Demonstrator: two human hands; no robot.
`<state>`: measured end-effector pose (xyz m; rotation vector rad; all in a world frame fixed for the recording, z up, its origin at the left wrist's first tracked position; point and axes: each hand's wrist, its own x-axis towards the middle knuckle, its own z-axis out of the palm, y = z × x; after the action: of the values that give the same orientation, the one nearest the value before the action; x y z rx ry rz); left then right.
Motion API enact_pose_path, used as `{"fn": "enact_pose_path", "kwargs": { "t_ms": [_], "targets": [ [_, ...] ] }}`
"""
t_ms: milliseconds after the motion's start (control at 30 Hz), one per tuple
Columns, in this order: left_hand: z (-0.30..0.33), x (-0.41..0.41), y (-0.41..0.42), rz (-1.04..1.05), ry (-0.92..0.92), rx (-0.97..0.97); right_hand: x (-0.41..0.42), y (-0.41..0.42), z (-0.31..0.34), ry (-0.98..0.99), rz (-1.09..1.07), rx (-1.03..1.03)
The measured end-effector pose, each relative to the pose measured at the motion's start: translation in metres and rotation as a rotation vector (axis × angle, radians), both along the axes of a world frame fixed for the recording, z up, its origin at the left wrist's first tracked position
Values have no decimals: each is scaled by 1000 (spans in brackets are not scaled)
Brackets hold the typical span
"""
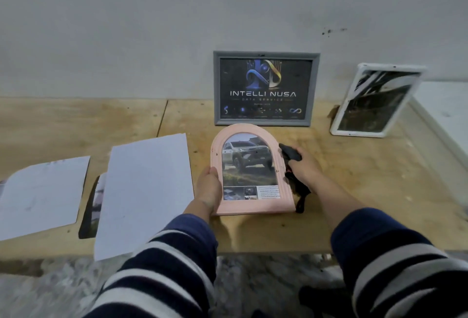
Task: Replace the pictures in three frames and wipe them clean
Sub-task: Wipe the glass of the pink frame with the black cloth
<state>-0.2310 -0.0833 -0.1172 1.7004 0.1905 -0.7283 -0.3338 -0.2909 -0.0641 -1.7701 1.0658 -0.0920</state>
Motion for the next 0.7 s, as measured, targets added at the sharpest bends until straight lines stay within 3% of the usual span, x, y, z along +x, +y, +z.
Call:
{"fn": "enact_pose_path", "kwargs": {
  "t_ms": [133,300,367,500,700],
  "targets": [
    [23,-15,-11,-11,-172,137,-11,-12,0,-24,17,-80],
    [19,-22,-16,-224,-485,564,0,-22,6,-24,29,-60],
    [19,-33,-10,-282,-631,720,10,-24,6,-14,94,-154],
    [12,-62,10,-308,-829,626,37,-26,2,91,218,-448],
    [-6,-81,18,-354,-880,637,54,-24,-10,330,549,-766]
  ]
}}
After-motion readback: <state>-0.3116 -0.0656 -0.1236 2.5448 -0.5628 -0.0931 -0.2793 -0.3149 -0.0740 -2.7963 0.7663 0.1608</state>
